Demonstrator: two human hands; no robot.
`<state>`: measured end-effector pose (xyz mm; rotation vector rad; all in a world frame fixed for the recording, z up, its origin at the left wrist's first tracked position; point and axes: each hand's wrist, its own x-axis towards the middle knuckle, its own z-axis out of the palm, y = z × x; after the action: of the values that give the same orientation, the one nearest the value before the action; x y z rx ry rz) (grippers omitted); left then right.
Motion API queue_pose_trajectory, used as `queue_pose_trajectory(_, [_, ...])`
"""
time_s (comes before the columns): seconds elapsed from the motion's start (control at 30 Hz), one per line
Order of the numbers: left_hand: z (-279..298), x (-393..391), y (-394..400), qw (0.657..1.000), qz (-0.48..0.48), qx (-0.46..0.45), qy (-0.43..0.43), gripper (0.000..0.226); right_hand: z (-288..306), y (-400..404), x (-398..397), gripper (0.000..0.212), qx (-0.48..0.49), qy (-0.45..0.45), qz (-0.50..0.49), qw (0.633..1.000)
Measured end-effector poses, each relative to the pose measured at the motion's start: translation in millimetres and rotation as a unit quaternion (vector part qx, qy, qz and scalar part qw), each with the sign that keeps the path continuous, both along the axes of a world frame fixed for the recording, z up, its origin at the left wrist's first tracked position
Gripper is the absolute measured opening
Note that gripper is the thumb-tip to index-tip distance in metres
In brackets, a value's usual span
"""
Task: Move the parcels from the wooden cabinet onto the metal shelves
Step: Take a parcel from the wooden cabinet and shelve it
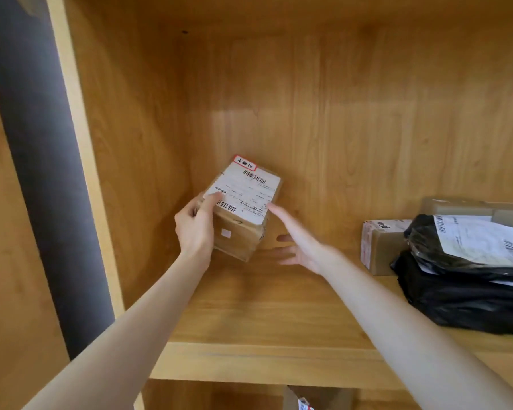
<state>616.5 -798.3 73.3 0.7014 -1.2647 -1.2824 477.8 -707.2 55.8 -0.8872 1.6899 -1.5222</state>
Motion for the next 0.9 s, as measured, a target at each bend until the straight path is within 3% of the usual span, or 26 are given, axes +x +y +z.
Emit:
queue_pose_trajectory(0.17, [-7.5, -7.9, 35.6, 0.991, -0.074, -0.009, 0.108, 0.033, 4.3, 16.9, 11.9, 0.052, -0.083, -0.067, 0.093, 0.99])
queue_pose_trajectory(0.37, [-6.6, 7.1, 34.9, 0.982, -0.185, -0.026, 0.003, 0.083, 11.1, 40.7, -2.1, 0.078, -0.133, -0.061, 0.074, 0.987])
queue_pose_trajectory(0.5, [14.2, 23.0, 25.7, 0.986, -0.166, -0.019, 0.0, 0.072, 25.9, 64.7, -18.7, 0.075, -0.094, 0.026, 0.109, 0.989])
queue_pose_trajectory(0.6, [31.2, 38.2, 19.2, 0.98, -0.188, -0.042, -0.047, 0.077, 38.2, 81.3, -26.4, 0.073, -0.047, 0.063, 0.161, 0.984])
queue_pose_trajectory(0.73, [39.1, 59.9, 19.4, 0.942, -0.281, -0.079, -0.162, 0.061, 47.5, 95.4, -24.7, 0.065, -0.003, 0.119, 0.216, 0.969])
queue_pose_trajectory(0.77, [39.4, 63.2, 21.2, 0.928, -0.302, -0.084, -0.2, 0.069, 47.9, 96.3, -23.9, 0.064, 0.005, 0.127, 0.22, 0.967])
queue_pose_trajectory(0.83, [38.3, 66.5, 27.1, 0.91, -0.315, -0.082, -0.258, 0.091, 47.2, 95.9, -22.2, 0.073, 0.007, 0.129, 0.21, 0.969])
queue_pose_trajectory(0.9, [35.1, 65.4, 28.8, 0.917, -0.294, -0.059, -0.263, 0.091, 46.1, 94.9, -21.2, 0.095, -0.022, 0.109, 0.164, 0.98])
